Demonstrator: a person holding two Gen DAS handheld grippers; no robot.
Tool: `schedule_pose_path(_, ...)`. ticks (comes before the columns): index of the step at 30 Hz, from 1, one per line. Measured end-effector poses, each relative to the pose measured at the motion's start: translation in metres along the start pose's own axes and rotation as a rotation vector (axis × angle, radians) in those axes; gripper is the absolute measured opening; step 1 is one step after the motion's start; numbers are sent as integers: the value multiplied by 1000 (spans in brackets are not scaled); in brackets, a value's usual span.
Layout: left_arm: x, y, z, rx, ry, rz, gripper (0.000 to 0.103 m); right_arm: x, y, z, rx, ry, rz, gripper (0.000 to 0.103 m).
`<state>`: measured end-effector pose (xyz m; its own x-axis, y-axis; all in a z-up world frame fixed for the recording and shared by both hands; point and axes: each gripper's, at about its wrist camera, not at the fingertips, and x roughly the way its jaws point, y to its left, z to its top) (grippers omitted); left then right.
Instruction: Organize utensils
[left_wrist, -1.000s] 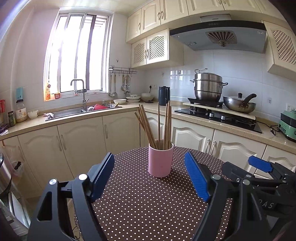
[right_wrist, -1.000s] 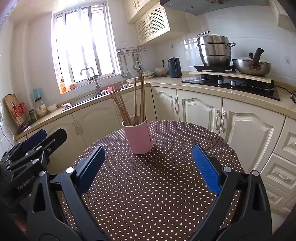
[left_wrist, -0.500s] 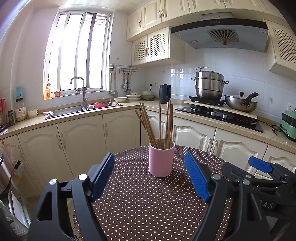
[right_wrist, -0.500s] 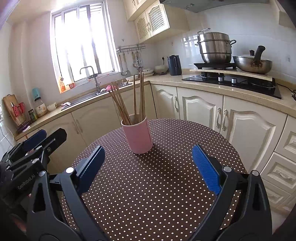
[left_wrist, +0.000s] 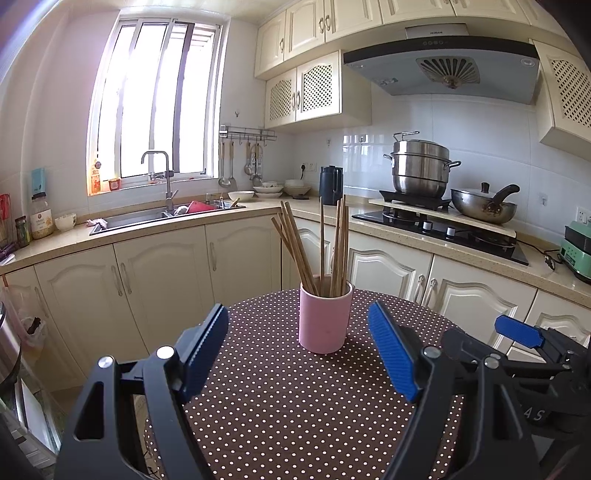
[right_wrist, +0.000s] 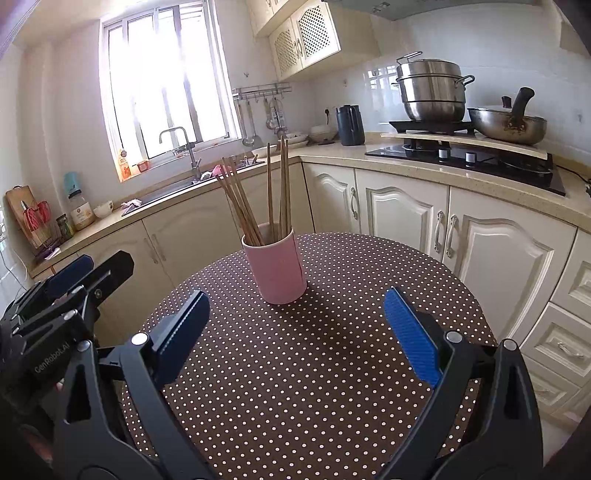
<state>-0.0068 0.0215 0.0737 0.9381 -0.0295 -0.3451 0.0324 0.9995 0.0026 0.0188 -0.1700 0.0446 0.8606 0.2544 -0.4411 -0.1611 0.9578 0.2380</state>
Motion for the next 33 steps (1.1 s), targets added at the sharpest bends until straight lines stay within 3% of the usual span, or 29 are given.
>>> schedule_pose_path(33,11,-2,-2,-5,11,-5,77,9,1,-3,5,15,4,94)
